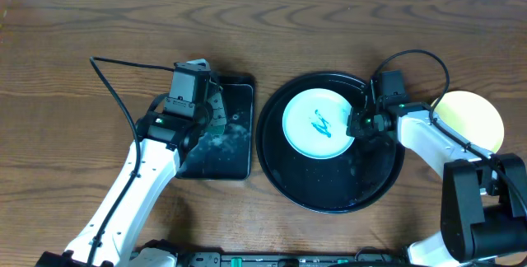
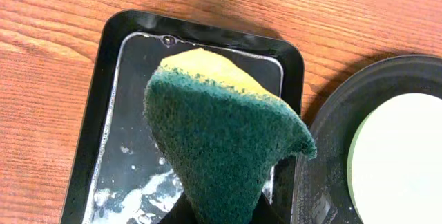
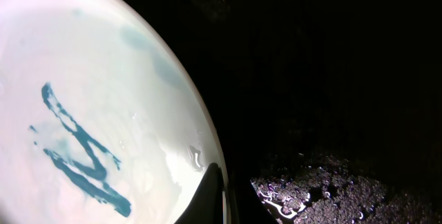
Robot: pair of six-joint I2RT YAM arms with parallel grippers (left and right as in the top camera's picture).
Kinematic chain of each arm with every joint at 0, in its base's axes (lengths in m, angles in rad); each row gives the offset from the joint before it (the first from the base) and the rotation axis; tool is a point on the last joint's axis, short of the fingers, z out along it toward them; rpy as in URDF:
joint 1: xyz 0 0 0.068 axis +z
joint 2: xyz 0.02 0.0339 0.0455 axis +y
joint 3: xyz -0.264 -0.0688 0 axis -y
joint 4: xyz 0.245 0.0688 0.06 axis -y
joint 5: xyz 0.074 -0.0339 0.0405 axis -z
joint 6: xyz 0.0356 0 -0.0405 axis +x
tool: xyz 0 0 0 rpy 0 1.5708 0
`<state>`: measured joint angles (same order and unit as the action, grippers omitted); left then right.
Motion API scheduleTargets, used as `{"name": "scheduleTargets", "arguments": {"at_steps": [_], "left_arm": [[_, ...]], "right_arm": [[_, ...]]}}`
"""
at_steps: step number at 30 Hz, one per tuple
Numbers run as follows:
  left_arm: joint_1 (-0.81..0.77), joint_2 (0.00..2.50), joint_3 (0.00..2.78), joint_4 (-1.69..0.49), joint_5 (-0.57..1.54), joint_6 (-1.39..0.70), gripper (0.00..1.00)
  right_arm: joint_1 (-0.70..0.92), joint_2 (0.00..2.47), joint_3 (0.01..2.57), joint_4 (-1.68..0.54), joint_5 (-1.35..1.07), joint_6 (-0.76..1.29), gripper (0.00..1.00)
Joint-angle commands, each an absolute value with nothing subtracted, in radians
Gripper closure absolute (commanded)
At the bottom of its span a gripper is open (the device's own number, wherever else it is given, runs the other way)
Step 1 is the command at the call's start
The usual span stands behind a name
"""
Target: Clean dirty plates on tray and stack at the side
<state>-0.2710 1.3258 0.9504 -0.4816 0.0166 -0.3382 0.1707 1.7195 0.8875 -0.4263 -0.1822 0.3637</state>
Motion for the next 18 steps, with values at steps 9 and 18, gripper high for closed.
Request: {"name": "scheduleTargets", "arguments": {"at_steps": [9, 18], "left_arm": [[-0.269, 1.317, 0.965, -0.482, 0.014, -0.322, 0.93], [-0.268, 1.317, 0.965, -0.481, 0.014, -0.322, 0.93]], "right_arm": [[0.187, 1.739, 0.881, -0.444, -0.161, 0.362, 0.99], [0.187, 1.739, 0.881, -0.445, -0.161, 0.362, 0.99]]}}
